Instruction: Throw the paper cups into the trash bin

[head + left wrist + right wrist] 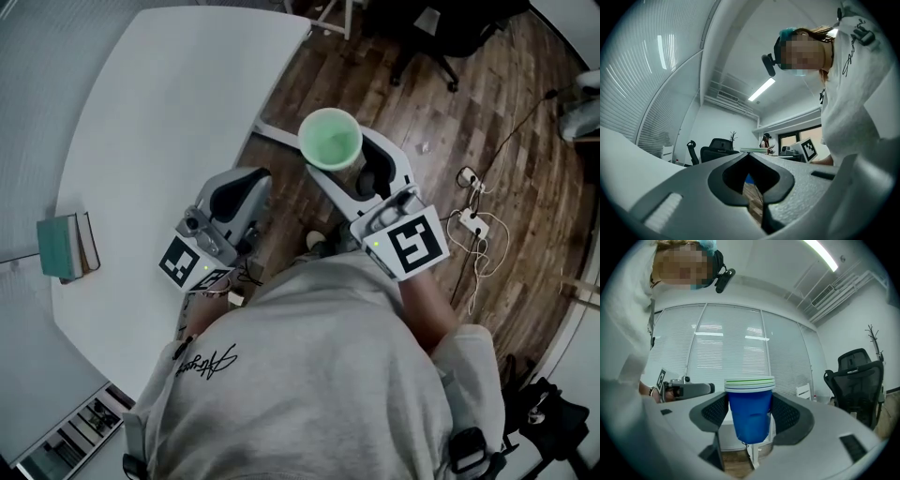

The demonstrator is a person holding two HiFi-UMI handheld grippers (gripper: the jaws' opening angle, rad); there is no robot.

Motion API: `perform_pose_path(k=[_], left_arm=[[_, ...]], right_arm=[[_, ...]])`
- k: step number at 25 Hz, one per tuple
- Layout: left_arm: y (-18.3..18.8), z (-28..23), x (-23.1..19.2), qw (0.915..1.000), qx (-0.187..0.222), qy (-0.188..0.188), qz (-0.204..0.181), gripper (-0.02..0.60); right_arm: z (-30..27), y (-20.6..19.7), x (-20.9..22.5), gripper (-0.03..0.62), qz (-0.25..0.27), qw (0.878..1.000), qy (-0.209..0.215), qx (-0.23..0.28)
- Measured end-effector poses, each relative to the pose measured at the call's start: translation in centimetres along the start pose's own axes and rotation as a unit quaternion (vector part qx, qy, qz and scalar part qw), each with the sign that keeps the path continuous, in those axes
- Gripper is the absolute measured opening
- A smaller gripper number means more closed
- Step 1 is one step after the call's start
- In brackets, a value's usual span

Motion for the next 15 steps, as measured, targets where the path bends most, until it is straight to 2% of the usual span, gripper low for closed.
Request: perform_pose_path(k=[7,15], left_arm=[[-0.8,-4.5,1.0,0.9994,-0.003,-0.036,0.002,0.003],[-3.0,-11.3,3.4,0.9977,-0.022,-0.064,0.004,0.003]], right_arm=[[3.9,0.3,3.6,0.282,-0.004,0.999,-0.045,0.007],[8.7,0.1,8.0,0.282,-0.015,0.998,-0.055,-0.012]])
Point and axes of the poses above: the fingertips, and each gripper's own axes: z backward along the fingers, x to its right, y out of its top, the point moved 8 cm from there along z, backward along the fingers, and after that the axes turned 8 degrees about -y, right-handed, at the moved point
